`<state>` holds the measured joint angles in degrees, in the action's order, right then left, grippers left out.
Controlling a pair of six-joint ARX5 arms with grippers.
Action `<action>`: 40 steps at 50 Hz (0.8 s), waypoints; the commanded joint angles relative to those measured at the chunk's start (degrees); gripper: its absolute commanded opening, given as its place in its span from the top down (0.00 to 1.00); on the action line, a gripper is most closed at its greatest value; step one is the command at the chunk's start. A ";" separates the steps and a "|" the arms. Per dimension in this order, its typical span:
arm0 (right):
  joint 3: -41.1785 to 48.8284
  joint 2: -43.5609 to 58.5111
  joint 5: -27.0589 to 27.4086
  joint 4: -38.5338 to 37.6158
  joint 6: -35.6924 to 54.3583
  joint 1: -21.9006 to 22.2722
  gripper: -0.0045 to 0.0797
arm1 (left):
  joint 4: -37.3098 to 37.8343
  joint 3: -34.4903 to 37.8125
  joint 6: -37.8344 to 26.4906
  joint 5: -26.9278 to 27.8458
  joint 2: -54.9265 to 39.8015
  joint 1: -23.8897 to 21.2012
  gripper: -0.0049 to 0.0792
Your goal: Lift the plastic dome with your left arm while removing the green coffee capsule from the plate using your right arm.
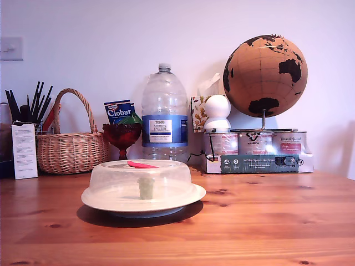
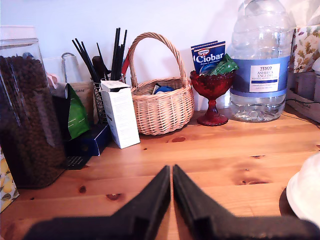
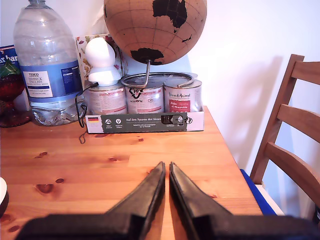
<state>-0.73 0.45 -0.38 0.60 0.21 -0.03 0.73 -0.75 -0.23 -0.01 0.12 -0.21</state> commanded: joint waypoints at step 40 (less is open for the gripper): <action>-8.57 -0.11 -15.06 2.54 -20.00 0.81 0.96 | -2.97 -1.51 22.95 24.50 0.59 2.29 0.97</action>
<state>-6.55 0.47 -14.39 2.26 -19.05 0.69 -2.35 -0.75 21.56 22.81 0.19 2.24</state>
